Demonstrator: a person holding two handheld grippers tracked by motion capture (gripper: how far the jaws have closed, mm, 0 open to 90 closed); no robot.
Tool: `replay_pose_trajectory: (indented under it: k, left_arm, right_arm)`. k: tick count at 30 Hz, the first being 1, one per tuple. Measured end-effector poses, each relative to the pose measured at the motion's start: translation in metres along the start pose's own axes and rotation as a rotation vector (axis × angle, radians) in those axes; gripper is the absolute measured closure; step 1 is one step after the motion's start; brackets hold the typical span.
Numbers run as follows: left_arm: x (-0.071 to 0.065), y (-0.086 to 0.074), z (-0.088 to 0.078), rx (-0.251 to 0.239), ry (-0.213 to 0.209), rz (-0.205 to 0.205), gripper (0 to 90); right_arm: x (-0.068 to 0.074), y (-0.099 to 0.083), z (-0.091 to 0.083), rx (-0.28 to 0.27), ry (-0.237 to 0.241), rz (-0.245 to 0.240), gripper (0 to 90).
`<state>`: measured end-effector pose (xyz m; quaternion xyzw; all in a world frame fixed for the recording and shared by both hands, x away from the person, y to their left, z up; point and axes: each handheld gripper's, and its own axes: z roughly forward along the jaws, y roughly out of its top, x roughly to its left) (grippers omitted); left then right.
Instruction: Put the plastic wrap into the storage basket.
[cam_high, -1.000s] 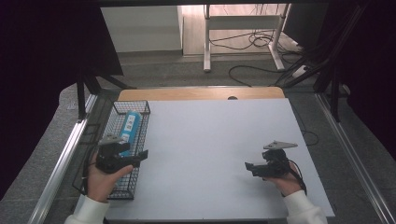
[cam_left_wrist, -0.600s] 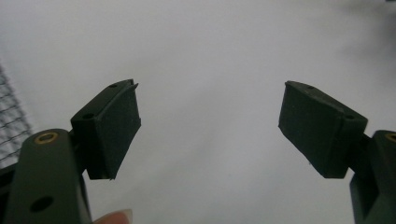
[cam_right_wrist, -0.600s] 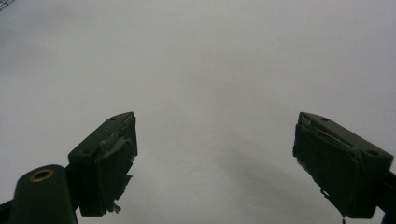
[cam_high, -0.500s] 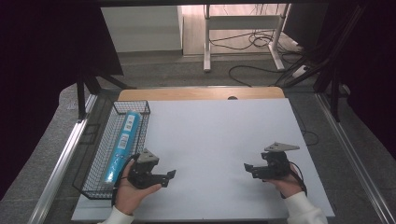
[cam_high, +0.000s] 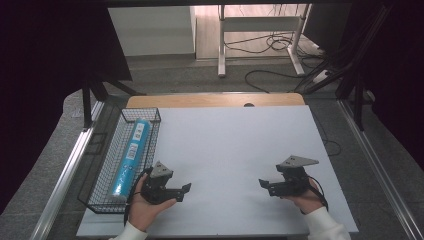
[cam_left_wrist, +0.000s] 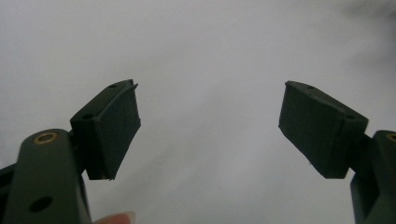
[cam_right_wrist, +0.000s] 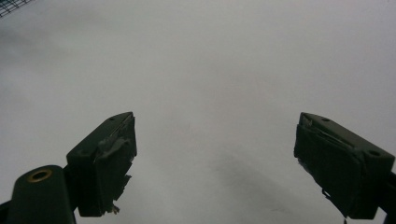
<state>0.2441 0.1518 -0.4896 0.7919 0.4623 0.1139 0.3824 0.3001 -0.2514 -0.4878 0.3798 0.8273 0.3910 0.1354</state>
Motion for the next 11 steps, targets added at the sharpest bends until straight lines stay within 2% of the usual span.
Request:
replay_pose_trajectory:
  k: [11]
  left_arm:
    - [0.0032, -0.0009, -0.002, -0.007, 0.016, -0.008, 19.6]
  right_arm:
    - [-0.0008, -0.0001, -0.0019, -0.021, -0.01, -0.012, 13.5]
